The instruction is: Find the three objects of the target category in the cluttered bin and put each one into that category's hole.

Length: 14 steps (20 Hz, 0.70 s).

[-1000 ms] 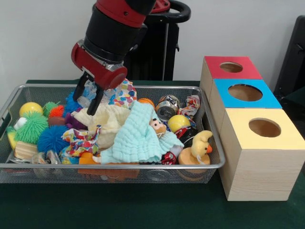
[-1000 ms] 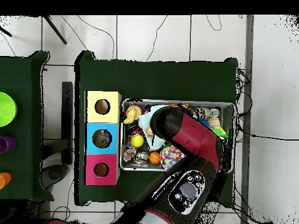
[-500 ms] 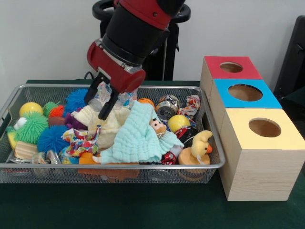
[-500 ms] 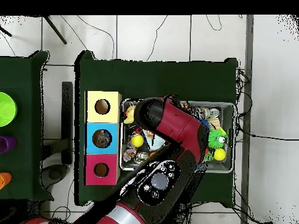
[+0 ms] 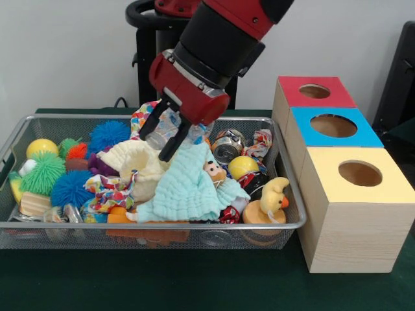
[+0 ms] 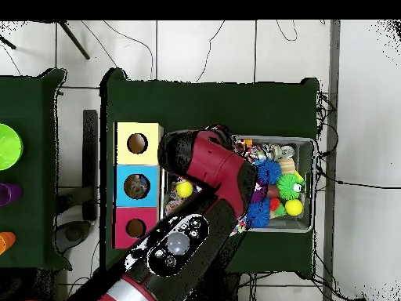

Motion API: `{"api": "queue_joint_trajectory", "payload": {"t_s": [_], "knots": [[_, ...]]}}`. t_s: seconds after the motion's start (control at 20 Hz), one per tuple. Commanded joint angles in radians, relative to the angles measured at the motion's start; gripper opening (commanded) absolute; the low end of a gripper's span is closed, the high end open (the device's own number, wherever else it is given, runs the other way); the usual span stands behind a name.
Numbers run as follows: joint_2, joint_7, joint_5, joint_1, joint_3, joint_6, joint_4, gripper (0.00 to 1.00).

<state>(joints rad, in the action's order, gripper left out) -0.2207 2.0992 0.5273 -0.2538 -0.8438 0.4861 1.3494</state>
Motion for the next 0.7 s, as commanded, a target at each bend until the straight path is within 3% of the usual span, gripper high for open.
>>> {"api": "queue_joint_trajectory", "payload": {"t_s": [0.05,0.7], "knots": [[0.037,0.308,0.029,-0.013,0.035,0.153,-0.005,0.00],[0.033,0.366,0.022,-0.054,0.001,0.190,0.019,0.00]]}}
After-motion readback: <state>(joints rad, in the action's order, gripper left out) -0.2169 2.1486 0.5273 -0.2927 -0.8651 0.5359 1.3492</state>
